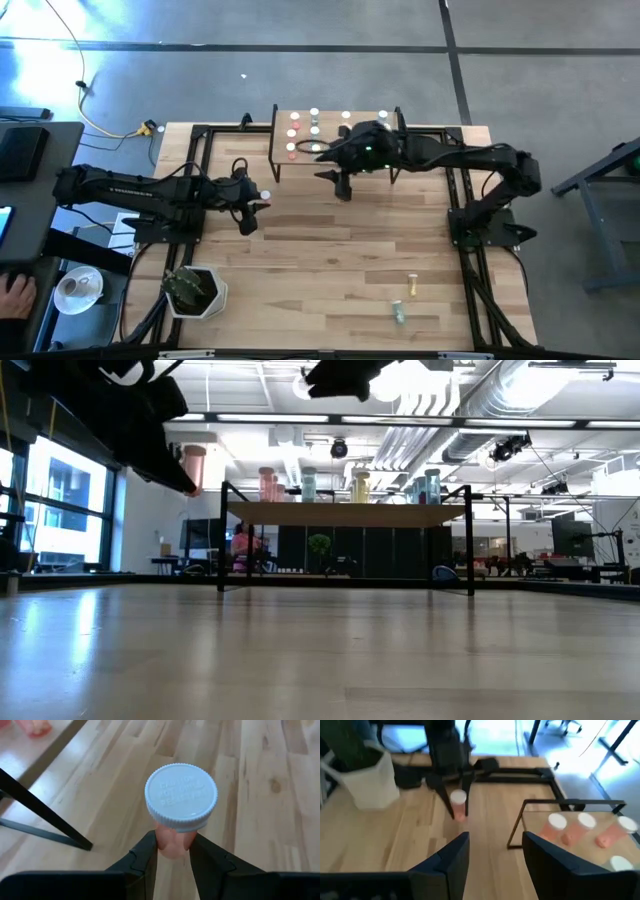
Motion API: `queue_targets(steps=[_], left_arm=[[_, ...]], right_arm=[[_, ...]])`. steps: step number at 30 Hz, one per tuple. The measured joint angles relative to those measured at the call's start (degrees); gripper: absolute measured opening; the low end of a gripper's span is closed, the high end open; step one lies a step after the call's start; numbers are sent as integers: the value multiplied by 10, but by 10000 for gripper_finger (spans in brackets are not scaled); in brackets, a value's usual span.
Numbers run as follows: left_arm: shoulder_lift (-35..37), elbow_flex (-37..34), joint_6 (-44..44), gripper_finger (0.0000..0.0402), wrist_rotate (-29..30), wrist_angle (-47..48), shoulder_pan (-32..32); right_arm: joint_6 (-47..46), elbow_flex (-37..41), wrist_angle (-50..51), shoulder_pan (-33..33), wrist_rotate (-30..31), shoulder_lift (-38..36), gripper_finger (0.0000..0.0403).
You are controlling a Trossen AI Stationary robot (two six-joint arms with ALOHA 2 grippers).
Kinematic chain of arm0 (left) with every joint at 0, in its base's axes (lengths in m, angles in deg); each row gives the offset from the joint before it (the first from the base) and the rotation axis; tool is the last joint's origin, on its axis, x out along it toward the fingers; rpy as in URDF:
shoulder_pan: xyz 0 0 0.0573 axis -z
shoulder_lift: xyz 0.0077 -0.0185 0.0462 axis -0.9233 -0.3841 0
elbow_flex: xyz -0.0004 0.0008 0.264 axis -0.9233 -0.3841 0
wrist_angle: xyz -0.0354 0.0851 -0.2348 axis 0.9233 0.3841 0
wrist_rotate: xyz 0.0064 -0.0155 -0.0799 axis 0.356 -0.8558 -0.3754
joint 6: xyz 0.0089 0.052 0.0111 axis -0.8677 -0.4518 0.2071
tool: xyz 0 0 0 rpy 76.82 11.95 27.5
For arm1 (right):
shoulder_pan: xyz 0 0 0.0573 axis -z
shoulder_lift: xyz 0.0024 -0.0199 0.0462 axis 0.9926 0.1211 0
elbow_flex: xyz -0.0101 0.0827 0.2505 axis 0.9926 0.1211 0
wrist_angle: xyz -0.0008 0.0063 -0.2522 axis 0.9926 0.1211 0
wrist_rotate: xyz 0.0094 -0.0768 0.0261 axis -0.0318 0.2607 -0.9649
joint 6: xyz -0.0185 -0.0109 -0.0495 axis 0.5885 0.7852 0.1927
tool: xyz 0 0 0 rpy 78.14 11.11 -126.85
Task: Pick and place medicine bottles onto shelf by color
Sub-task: Put the pink medicine bottle on the shelf
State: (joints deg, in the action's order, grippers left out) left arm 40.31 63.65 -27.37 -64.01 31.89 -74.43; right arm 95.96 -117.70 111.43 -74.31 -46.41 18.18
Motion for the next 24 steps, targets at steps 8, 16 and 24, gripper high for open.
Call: queue_targets(steps=[8,16,24], left_arm=[[0,0,-62,90,0,-28,-25],[0,0,-152,90,-5,-134,-31],[0,0,-172,90,-6,-201,-31]], right_arm=[[41,-90,73,1,0,83,174],[43,-162,106,7,32,110,174],[72,-207,169,7,15,108,168]])
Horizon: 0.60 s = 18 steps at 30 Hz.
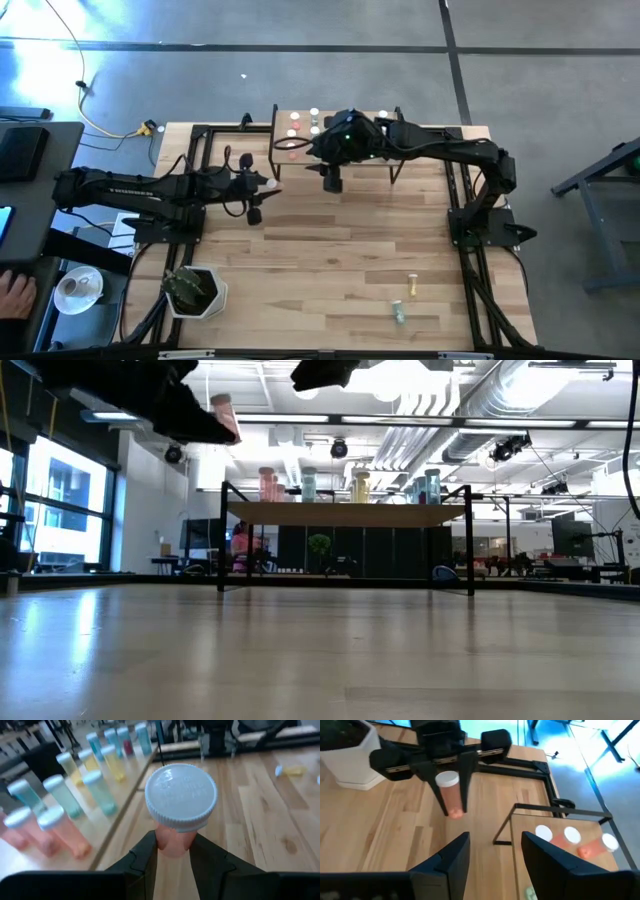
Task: Pick and place medicine bottles onto shelf by color
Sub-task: Put the pink medicine bottle on the shelf
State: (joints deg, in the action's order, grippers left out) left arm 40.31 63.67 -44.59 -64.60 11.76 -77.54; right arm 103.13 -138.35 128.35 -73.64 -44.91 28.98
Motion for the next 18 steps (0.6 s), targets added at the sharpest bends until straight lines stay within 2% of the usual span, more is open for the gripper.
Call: queue_targets(steps=[10,16,18], left_arm=[[0,0,-17,90,20,-73,0],[0,0,-27,90,32,-77,0],[0,0,-29,90,32,-88,0]], right_arm=[[24,-27,21,0,-14,-1,168],[25,-60,45,2,-14,-1,204],[36,-62,34,4,-33,-1,215]])
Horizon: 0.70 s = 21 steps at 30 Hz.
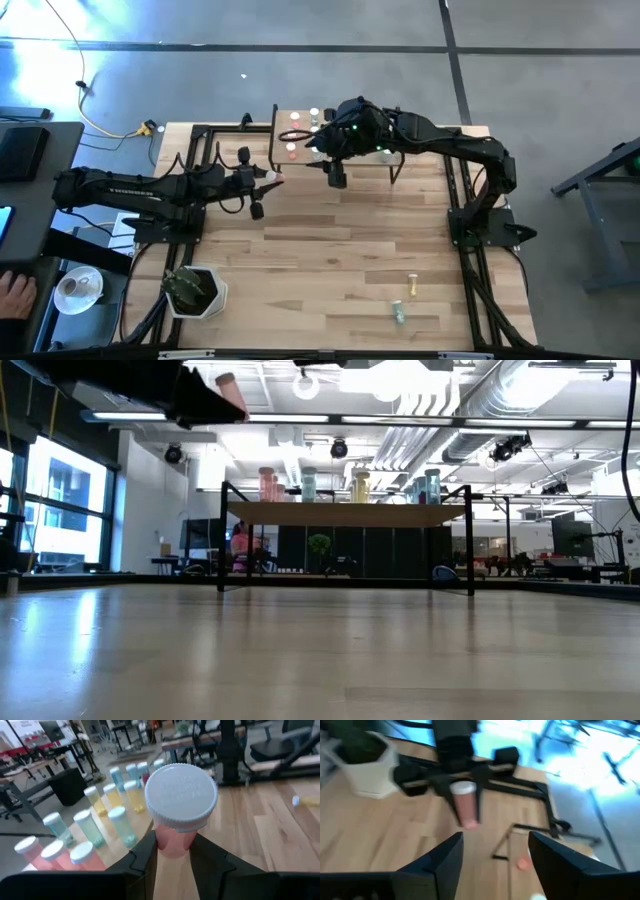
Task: Pick and place medicine bottles onto shelf by color
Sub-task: Put the pink medicine bottle on the shelf
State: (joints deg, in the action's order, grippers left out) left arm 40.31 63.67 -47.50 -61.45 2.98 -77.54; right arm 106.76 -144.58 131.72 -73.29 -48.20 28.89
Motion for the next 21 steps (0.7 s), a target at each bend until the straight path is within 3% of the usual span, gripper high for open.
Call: queue_targets(steps=[6,11,21], left_arm=[[0,0,-18,90,-10,-52,0],[0,0,-24,90,-48,-86,0],[-26,0,-26,90,-48,-125,0]], right_arm=[[55,7,-15,5,-141,3,222],[60,8,-42,5,-147,18,222],[64,9,-78,3,-147,62,222]])
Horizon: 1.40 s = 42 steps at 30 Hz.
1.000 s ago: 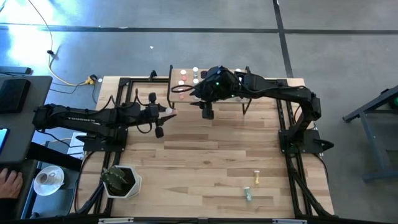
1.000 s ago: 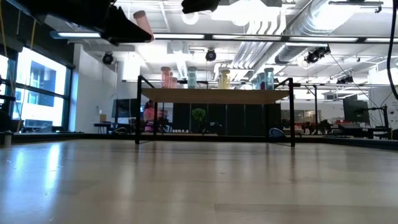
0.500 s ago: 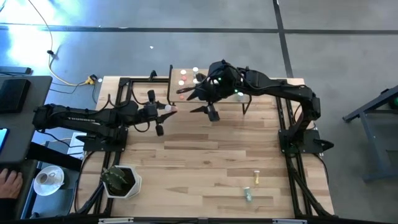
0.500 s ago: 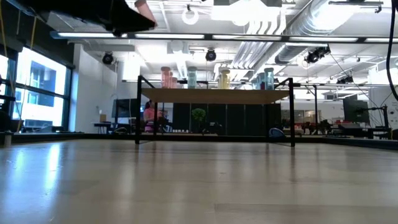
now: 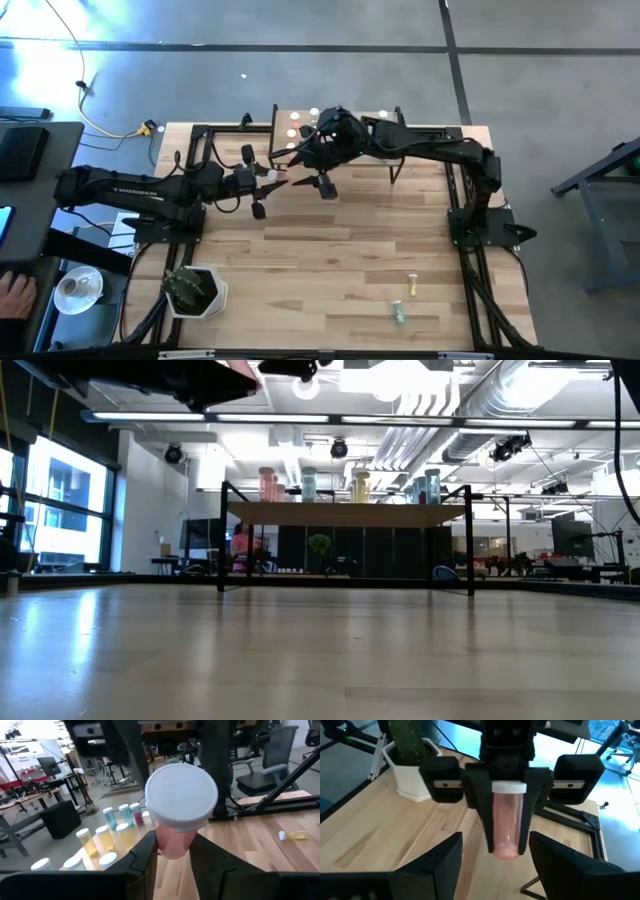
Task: Pick and place medicine bottles onto shelf by color
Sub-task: Put the pink medicine bottle on the shelf
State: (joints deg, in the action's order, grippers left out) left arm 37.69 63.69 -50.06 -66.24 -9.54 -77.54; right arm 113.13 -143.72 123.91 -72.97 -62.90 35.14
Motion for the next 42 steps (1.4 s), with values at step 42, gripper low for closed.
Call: queue_targets(steps=[42], left_arm=[[-84,56,-35,90,44,-30,1]], right_arm=[[-1,0,-3,0,37,14,150]])
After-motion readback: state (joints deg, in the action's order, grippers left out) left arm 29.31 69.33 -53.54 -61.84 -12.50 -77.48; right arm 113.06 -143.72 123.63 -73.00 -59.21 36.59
